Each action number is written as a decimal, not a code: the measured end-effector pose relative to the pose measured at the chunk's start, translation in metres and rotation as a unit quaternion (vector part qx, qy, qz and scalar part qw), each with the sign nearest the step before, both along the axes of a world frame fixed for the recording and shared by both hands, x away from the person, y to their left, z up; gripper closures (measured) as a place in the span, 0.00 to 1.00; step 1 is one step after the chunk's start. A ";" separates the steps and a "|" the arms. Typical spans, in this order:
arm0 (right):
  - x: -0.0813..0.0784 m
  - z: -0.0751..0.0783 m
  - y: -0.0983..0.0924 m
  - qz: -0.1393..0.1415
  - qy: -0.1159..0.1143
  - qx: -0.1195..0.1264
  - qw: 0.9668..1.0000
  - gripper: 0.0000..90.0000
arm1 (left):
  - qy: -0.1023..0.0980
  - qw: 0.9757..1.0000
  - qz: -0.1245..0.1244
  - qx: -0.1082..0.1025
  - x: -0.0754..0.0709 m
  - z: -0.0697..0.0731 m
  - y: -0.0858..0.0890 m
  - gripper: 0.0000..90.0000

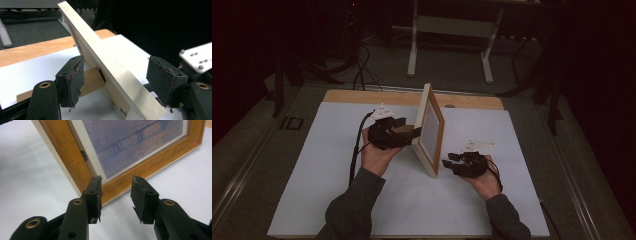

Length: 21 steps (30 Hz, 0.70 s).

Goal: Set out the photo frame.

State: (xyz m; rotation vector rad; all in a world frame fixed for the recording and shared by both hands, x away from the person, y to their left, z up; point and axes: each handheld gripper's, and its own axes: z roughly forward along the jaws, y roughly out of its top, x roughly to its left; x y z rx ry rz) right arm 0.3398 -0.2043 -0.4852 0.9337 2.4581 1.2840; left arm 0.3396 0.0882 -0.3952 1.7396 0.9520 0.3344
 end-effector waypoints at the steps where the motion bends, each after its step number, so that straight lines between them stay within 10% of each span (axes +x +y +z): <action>1: 0.000 0.000 0.000 0.000 0.001 0.000 1.000 0.66 | 0.001 1.000 -0.001 0.002 -0.001 -0.001 -0.002 0.34; 21: 0.000 0.000 -0.003 -0.003 0.005 0.003 1.000 0.64 | 0.006 0.999 0.005 0.043 -0.011 -0.027 -0.029 0.35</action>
